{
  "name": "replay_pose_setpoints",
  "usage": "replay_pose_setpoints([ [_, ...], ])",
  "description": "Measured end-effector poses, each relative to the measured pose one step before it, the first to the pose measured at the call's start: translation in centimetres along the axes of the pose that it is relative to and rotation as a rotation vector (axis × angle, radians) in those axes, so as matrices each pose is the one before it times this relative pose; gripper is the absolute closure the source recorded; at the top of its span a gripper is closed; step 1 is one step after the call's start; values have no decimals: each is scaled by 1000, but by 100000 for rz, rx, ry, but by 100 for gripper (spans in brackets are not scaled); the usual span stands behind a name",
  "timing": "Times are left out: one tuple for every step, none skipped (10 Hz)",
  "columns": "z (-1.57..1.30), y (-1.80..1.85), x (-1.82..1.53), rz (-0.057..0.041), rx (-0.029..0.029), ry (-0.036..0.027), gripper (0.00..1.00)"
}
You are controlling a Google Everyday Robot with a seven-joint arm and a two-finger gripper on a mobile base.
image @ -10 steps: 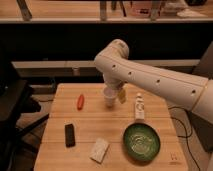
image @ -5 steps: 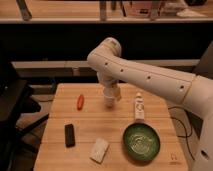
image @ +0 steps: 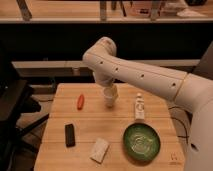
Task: Drag the pepper across the table
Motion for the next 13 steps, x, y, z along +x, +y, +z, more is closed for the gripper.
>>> replay_pose_setpoints([
  [73, -147, -56, -366, 88, -358, 20],
  [65, -239, -38, -432, 200, -592, 20],
  [69, -225, -77, -111, 140, -734, 20],
  [87, -340, -266, -554, 120, -764, 20],
  [97, -368, -156, -756, 123, -303, 20],
  [56, -329, -138, -789, 226, -300, 20],
  [92, -186, -6, -264, 167, -358, 20],
  [118, -231, -27, -605, 164, -501, 20],
  [109, -312, -101, -757, 205, -484, 20],
  [155, -448, -213, -382, 413, -867, 20],
  [65, -301, -151, 286, 524, -937, 20],
  [39, -139, -4, 339, 267, -475, 20],
  [76, -145, 40, -53, 285, -510, 20],
])
